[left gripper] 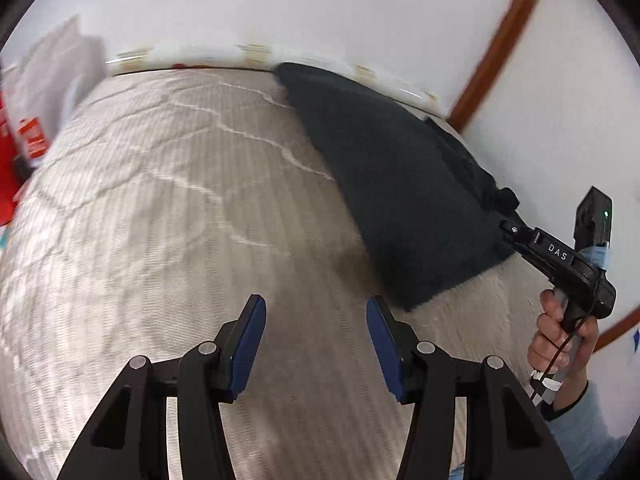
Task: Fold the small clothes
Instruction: 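Grasp the folded sweatshirt with the right tool while the left tool grasps its other end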
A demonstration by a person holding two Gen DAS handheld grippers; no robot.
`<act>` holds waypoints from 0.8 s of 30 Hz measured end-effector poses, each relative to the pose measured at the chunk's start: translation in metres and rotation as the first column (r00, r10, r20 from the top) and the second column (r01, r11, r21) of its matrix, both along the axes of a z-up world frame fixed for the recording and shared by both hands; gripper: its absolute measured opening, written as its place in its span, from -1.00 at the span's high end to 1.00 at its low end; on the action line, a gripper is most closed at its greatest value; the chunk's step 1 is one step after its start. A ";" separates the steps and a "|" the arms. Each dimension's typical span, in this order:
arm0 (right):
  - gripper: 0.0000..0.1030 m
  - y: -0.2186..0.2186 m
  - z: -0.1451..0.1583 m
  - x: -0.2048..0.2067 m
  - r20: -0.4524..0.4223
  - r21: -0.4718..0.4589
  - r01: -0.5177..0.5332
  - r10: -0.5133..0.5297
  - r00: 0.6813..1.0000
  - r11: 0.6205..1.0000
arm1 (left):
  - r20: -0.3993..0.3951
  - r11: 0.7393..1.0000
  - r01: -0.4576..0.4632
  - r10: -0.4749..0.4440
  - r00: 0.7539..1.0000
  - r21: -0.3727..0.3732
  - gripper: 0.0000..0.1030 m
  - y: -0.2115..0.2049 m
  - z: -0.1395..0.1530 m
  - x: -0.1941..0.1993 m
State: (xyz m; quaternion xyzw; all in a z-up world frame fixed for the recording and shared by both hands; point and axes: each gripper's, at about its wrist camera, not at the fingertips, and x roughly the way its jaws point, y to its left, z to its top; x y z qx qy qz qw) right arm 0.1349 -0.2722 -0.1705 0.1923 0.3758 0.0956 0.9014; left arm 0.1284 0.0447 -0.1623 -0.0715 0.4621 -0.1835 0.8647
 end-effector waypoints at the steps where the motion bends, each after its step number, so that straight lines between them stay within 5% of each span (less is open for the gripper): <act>1: 0.47 -0.003 0.001 -0.003 -0.005 -0.006 0.001 -0.001 1.000 1.000 | 0.002 1.000 0.010 -0.010 1.000 0.002 0.01 -0.007 0.000 0.002; 6: -0.26 -0.008 0.018 -0.008 0.058 -0.033 -0.040 0.042 0.997 0.999 | 0.022 0.998 0.060 -0.059 0.998 -0.013 -0.08 -0.030 0.000 0.002; 14: -0.26 -0.007 -0.004 0.039 -0.017 0.067 -0.019 0.020 1.000 0.998 | -0.023 0.995 0.088 -0.089 0.996 -0.042 -0.09 -0.064 -0.016 0.016; 16: -0.18 -0.005 -0.006 0.050 -0.022 0.081 -0.005 0.007 1.000 0.997 | -0.021 0.996 0.084 -0.085 0.996 -0.035 -0.09 -0.076 -0.020 0.022; 19: 0.54 0.003 -0.003 0.066 -0.014 0.046 -0.009 0.009 1.000 0.999 | -0.030 0.996 0.078 -0.079 0.996 -0.030 -0.09 -0.095 -0.025 0.033; 21: 0.67 0.009 0.004 0.073 -0.020 -0.035 -0.044 0.044 0.999 0.998 | -0.029 0.997 0.076 -0.076 0.997 -0.021 -0.09 -0.108 -0.027 0.037; 24: 0.71 0.000 0.025 0.060 0.090 -0.098 -0.063 0.072 0.993 0.993 | -0.002 0.995 0.097 -0.097 0.995 0.029 -0.09 -0.127 -0.026 0.035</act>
